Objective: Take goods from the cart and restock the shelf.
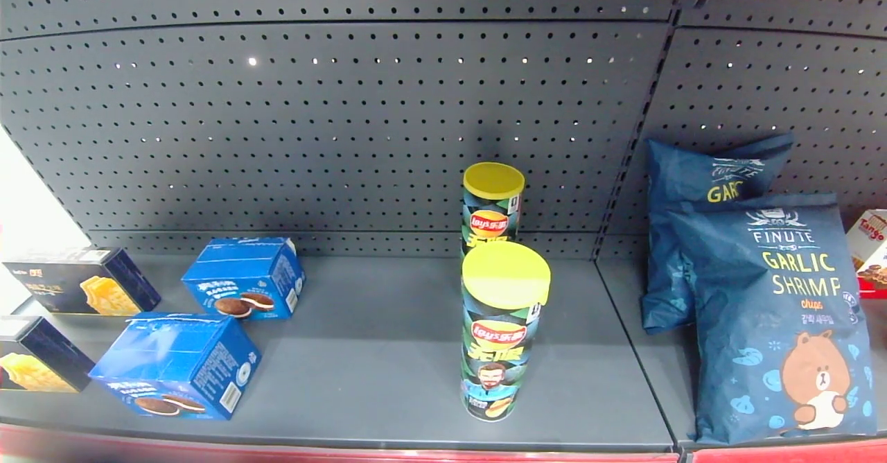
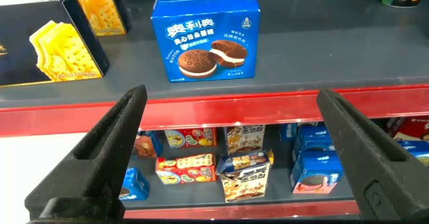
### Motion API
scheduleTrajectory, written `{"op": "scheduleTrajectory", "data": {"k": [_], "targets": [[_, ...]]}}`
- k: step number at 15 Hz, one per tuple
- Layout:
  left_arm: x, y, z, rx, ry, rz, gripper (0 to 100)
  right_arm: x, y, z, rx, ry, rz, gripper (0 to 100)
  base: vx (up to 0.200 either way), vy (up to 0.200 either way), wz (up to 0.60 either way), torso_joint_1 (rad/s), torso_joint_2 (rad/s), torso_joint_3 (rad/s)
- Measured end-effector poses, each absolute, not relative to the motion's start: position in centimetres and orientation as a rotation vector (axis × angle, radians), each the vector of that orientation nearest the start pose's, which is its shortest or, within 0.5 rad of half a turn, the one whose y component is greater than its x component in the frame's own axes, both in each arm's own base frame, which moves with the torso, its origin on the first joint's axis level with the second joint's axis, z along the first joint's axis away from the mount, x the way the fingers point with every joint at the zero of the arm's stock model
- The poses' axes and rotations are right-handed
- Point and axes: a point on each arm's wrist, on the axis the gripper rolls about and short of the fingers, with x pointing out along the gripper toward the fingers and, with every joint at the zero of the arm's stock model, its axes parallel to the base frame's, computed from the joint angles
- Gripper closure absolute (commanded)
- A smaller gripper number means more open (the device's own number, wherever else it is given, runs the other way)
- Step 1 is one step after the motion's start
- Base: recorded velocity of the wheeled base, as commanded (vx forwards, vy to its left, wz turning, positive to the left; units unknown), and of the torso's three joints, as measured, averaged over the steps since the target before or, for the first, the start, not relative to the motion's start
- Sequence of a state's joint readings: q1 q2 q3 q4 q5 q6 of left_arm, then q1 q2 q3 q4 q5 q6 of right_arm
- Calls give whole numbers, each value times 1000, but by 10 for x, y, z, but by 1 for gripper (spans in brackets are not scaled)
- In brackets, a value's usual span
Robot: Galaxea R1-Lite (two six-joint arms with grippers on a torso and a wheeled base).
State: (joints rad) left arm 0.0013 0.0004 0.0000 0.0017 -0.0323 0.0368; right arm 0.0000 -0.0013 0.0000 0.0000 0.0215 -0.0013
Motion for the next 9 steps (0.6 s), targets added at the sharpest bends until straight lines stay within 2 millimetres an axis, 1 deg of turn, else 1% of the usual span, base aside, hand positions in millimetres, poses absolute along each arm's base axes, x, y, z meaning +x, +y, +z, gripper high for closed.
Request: {"op": "scheduleTrajectory", "data": {"k": [9], "targets": [[-23,-1,75,37,2,-31,0,-23,0,75,-2,-1,22,0,0,0,0,0,0,0]]}}
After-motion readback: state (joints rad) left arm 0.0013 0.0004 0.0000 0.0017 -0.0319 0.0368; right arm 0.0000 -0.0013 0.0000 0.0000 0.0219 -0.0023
